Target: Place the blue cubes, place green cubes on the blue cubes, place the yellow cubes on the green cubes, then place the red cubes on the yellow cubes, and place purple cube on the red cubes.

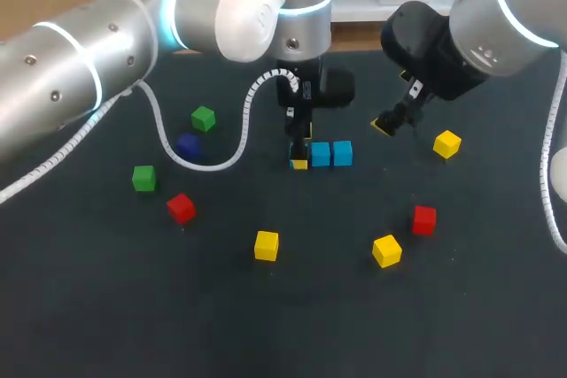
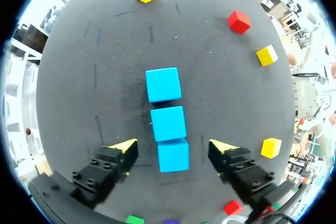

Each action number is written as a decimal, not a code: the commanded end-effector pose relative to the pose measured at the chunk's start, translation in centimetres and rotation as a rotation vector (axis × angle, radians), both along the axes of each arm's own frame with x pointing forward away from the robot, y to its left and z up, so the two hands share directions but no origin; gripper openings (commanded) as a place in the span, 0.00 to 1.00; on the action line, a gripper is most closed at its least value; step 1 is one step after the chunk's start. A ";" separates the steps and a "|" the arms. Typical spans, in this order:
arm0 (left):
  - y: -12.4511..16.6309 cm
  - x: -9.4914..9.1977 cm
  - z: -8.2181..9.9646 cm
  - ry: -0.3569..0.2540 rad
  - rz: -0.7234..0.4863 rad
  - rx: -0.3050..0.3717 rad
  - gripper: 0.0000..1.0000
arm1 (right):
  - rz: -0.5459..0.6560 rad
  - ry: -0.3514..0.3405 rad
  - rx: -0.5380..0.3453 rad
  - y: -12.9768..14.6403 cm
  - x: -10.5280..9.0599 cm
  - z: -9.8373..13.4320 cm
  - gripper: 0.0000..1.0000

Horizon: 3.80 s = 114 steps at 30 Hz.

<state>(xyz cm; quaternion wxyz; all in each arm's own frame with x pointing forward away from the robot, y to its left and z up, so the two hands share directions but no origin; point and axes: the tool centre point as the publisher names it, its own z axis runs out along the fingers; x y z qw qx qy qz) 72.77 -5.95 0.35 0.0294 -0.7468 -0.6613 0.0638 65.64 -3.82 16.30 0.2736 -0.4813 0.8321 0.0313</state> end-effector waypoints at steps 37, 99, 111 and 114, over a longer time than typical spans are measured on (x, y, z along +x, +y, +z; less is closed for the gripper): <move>5.0 1.6 7.7 -0.171 0.220 -0.214 1.00 | -0.003 -0.004 0.000 0.0 -0.1 -0.1 1.00; 18.7 5.5 18.4 -0.597 0.742 -0.244 1.00 | -0.003 -0.004 0.000 0.0 -0.1 -0.1 1.00; 18.8 5.8 18.7 -0.582 0.724 -0.279 1.00 | -0.003 -0.004 0.000 0.0 -0.1 -0.1 1.00; 18.8 5.8 18.7 -0.582 0.724 -0.279 1.00 | -0.003 -0.004 0.000 0.0 -0.1 -0.1 1.00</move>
